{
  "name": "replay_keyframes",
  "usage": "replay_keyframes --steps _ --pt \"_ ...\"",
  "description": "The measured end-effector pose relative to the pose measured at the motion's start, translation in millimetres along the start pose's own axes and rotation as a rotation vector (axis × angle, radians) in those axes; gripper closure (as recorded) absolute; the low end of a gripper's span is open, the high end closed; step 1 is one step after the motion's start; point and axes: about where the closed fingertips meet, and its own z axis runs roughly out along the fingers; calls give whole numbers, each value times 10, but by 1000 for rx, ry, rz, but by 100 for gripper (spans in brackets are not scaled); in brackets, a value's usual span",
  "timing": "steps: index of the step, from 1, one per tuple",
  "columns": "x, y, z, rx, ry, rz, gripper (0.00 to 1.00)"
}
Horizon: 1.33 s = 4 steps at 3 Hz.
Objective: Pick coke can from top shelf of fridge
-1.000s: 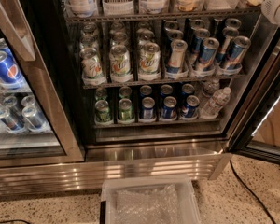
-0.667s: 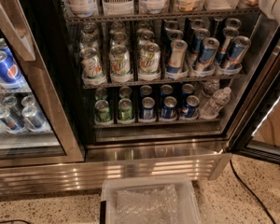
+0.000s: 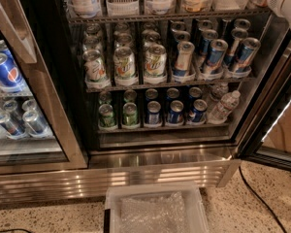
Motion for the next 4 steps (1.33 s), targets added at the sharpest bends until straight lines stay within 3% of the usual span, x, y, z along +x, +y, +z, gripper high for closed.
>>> replay_keyframes --steps 2,4 --pt "-5 4 1 -1 -1 0 100" --pt "-501 30 -72 -70 -85 8 100"
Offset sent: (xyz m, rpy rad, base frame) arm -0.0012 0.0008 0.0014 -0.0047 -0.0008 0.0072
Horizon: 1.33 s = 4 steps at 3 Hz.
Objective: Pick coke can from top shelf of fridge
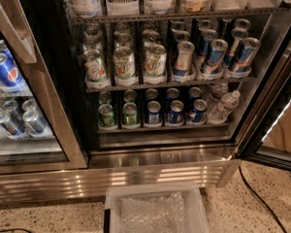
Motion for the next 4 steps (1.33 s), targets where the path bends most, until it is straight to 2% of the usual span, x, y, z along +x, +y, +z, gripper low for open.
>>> replay_keyframes --steps 1,2,3,4 --pt "-370 73 -75 -48 -51 6 100" --pt "-806 306 -168 -138 -99 28 100" --pt "-1015 650 -345 -265 -81 85 100" --pt "-825 881 -546 -346 18 159 100"
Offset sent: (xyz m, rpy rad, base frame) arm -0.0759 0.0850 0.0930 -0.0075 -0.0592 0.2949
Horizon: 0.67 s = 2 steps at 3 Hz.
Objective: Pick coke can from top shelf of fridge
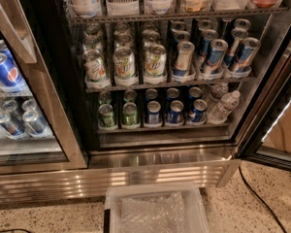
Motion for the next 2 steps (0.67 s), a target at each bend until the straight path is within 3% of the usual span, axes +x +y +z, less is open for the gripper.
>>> replay_keyframes --steps 1,2 --pt "548 11 -68 -54 104 95 100" --pt "549 14 -68 -55 105 95 100"
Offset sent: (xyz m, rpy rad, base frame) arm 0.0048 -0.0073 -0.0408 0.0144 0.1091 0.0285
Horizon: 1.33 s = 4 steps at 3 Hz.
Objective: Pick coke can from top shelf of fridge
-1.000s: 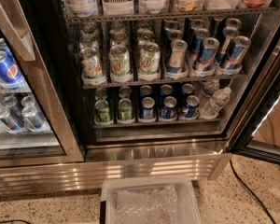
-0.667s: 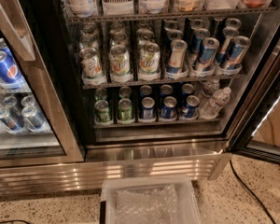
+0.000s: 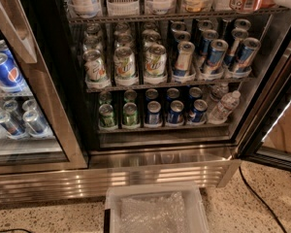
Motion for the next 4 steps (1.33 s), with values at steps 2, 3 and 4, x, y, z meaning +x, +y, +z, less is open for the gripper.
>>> replay_keyframes --steps 2,3,4 --pt "442 872 -95 -236 74 99 100" --pt "694 1351 -154 -398 121 137 100" --pt "987 1601 -226 -507 190 150 100"
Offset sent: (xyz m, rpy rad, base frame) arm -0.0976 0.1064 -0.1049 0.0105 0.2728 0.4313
